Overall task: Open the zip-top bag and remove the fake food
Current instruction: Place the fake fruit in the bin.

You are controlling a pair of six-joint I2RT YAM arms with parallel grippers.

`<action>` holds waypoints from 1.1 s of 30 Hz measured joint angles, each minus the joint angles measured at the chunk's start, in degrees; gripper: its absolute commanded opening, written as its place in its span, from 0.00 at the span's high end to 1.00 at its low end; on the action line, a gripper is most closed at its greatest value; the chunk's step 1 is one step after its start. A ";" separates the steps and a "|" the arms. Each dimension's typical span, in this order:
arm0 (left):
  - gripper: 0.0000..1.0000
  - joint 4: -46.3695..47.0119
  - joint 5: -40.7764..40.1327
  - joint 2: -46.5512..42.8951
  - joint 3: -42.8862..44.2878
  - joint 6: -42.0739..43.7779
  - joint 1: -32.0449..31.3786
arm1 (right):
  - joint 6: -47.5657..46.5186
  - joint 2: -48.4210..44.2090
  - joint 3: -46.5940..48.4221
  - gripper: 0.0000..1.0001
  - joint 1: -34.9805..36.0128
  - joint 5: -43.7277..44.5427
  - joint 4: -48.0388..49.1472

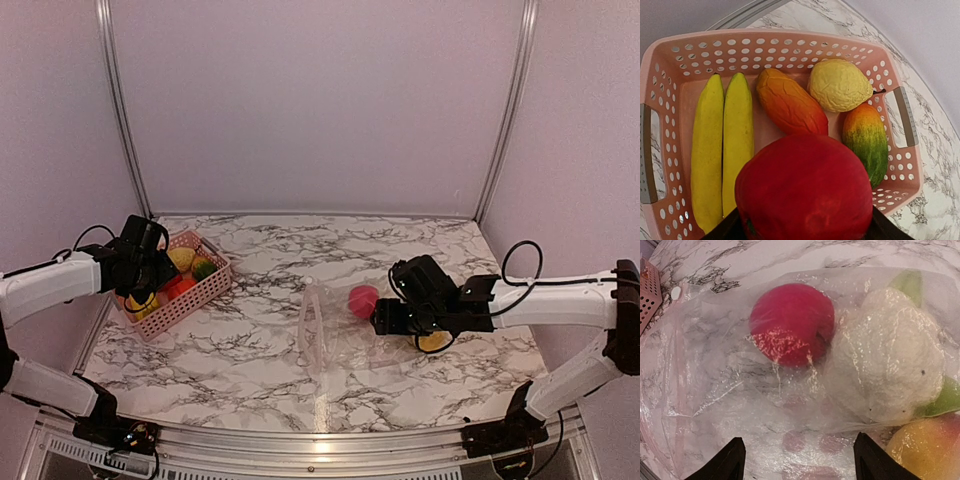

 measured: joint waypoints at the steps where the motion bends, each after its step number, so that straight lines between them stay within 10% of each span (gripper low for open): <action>1: 0.39 0.39 0.24 0.31 -0.17 0.00 0.50 | 0.00 -0.11 0.02 0.28 0.00 0.00 -0.07; 14: 0.38 3.58 1.70 5.77 -2.58 -0.31 1.53 | 0.02 -0.81 0.13 0.27 0.00 0.04 -0.63; 24: 0.02 5.35 3.04 7.87 -2.73 -0.22 1.88 | 0.02 -1.07 0.13 0.27 0.00 0.24 -1.16; 33: 0.01 4.24 2.97 1.14 -1.66 1.29 1.88 | -0.11 -1.66 0.59 0.27 0.00 0.33 -1.68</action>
